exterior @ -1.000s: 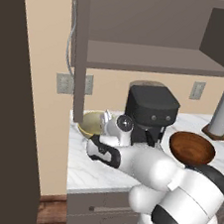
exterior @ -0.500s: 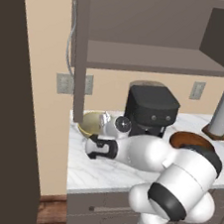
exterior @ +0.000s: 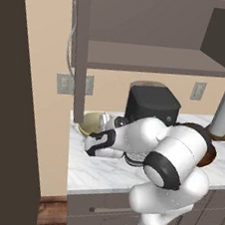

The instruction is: Open the cabinet. Pick the bowls from the counter and place them in the cabinet. Then close the cabinet.

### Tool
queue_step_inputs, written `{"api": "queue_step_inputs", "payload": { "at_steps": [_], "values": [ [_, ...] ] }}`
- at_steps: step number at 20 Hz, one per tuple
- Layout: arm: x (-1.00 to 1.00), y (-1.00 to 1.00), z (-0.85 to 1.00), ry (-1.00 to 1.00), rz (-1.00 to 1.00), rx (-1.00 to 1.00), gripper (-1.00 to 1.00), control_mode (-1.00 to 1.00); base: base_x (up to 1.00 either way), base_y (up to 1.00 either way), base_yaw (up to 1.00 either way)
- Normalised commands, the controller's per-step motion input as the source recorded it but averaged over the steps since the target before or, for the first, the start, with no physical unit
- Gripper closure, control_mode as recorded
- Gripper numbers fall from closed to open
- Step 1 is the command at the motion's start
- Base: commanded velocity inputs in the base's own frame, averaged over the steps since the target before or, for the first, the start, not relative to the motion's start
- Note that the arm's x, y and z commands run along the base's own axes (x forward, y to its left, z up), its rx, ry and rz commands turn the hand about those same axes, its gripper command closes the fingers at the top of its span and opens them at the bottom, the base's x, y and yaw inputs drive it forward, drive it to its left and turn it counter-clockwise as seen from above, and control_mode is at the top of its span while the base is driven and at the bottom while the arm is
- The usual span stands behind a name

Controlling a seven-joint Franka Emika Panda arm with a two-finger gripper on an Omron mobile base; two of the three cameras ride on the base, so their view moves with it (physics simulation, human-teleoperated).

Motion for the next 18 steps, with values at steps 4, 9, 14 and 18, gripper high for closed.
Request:
{"api": "queue_step_inputs", "payload": {
  "at_steps": [4,9,14,18],
  "values": [
    [0.13,0.02,-0.55,0.08,0.0,0.0,-1.0,-1.0,0.0,0.0,0.0],
    [0.23,0.14,-0.46,0.04,0.0,0.0,1.0,-1.0,0.0,0.0,0.0],
    [0.21,0.1,-0.4,0.0,0.0,0.0,1.0,-1.0,0.0,0.0,0.0],
    [0.08,0.07,-0.35,0.0,0.0,0.0,1.0,-1.0,0.0,0.0,0.0]
  ]
}}
